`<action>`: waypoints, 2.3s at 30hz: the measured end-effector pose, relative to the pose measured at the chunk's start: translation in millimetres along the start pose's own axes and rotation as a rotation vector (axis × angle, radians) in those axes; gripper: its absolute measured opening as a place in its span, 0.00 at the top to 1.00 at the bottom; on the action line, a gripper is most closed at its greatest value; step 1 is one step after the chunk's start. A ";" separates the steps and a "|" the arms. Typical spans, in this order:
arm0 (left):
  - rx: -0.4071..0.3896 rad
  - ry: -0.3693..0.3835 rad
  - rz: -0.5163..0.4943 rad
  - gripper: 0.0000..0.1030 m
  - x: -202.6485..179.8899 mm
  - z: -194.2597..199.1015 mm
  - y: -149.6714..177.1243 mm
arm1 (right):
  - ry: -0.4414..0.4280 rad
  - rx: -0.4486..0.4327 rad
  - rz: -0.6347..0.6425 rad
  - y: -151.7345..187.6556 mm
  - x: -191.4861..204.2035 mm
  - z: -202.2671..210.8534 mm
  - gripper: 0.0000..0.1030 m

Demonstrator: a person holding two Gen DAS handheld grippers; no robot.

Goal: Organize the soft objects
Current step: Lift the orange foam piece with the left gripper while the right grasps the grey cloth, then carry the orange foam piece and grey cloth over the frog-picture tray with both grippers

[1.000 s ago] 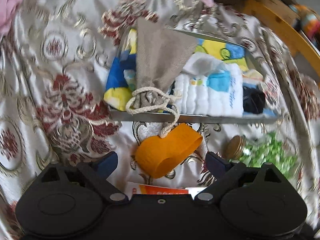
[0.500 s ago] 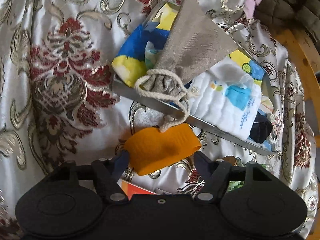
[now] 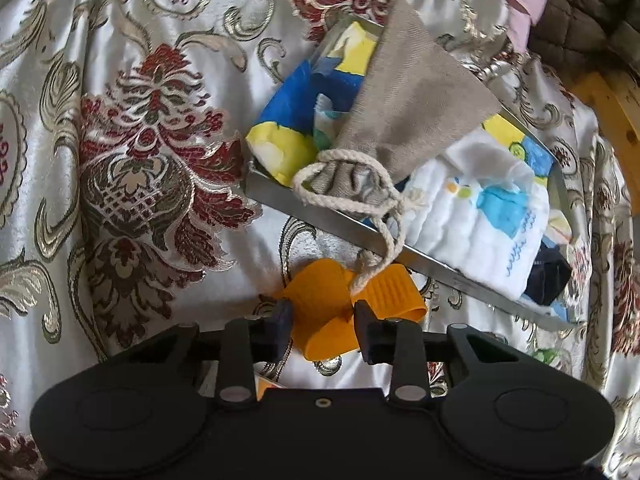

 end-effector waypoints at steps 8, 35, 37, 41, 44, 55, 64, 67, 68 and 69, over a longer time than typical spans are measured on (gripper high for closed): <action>-0.026 0.008 -0.092 0.67 -8.7 4.2 8.3 | 0.044 0.014 0.015 2.9 -0.8 -2.7 0.70; -0.108 0.026 -0.292 0.79 -33.1 32.2 57.9 | 0.027 -0.271 -0.073 -9.8 -11.8 26.5 0.99; -0.108 0.034 -0.315 0.79 -35.0 34.4 62.1 | 0.024 -0.271 -0.075 -10.1 -11.9 26.5 0.99; -0.124 0.035 -0.369 0.79 -36.1 38.0 71.4 | 0.025 -0.273 -0.073 -10.0 -10.6 27.2 0.98; -0.160 0.033 -0.420 0.80 -35.0 44.8 79.9 | 0.032 -0.275 -0.073 -10.2 -10.1 28.3 0.98; -0.174 0.049 -0.501 0.85 -32.1 69.5 110.7 | 0.060 -0.317 -0.101 -11.1 -16.0 38.8 0.99; -0.147 0.096 -0.417 0.86 -32.6 84.5 117.7 | 0.087 -0.351 -0.112 -13.5 -19.8 49.4 0.99; -0.156 0.125 -0.385 0.86 -33.3 93.3 117.4 | 0.091 -0.359 -0.119 -14.0 -21.0 52.0 0.99; -0.156 0.133 -0.373 0.86 -33.5 95.6 117.1 | 0.093 -0.360 -0.119 -14.1 -21.2 52.7 0.99; -0.158 0.139 -0.362 0.86 -34.1 97.5 116.5 | 0.097 -0.361 -0.118 -14.1 -21.1 53.2 0.99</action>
Point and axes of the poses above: each gripper's, at about its wrist camera, not at the fingertips, and z roughly against the way its jaws point, x to its left, y to its underside, the point moved 2 cm from there along -z, roughly the way its jaws point, and after that the axes turned 9 degrees about z, right-handed, at the moved point
